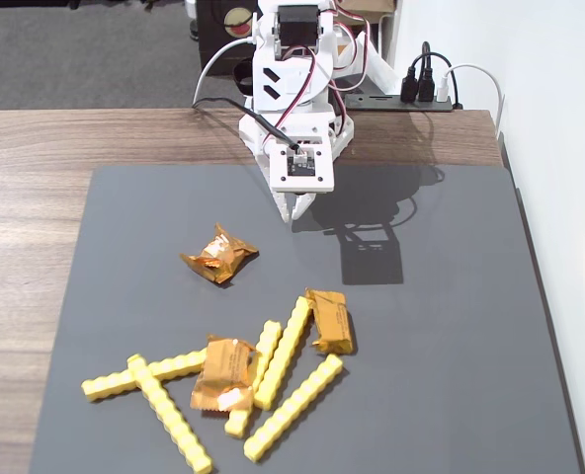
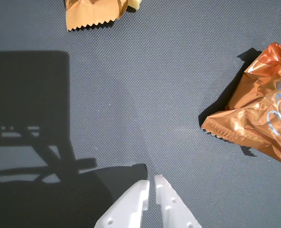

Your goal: Grab a fry

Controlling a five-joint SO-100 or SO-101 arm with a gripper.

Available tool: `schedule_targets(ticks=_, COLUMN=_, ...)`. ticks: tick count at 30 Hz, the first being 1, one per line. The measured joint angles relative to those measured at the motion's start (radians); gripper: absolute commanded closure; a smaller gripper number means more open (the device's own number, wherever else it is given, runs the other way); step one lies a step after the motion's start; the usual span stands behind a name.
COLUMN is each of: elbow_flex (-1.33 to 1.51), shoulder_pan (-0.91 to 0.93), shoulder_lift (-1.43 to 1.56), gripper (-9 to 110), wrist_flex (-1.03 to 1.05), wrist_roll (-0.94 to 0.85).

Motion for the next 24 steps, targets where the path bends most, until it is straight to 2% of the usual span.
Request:
schedule_targets(ticks=4, elbow_flex=0.0, shoulder_pan=-0.054, shoulder_lift=0.0, gripper=101, wrist_flex=0.0, wrist_roll=0.0)
schedule_targets(ticks=24, elbow_flex=-0.006, shoulder_pan=-0.083, shoulder_lift=-0.014, gripper=101, wrist_flex=-0.002, wrist_roll=0.009)
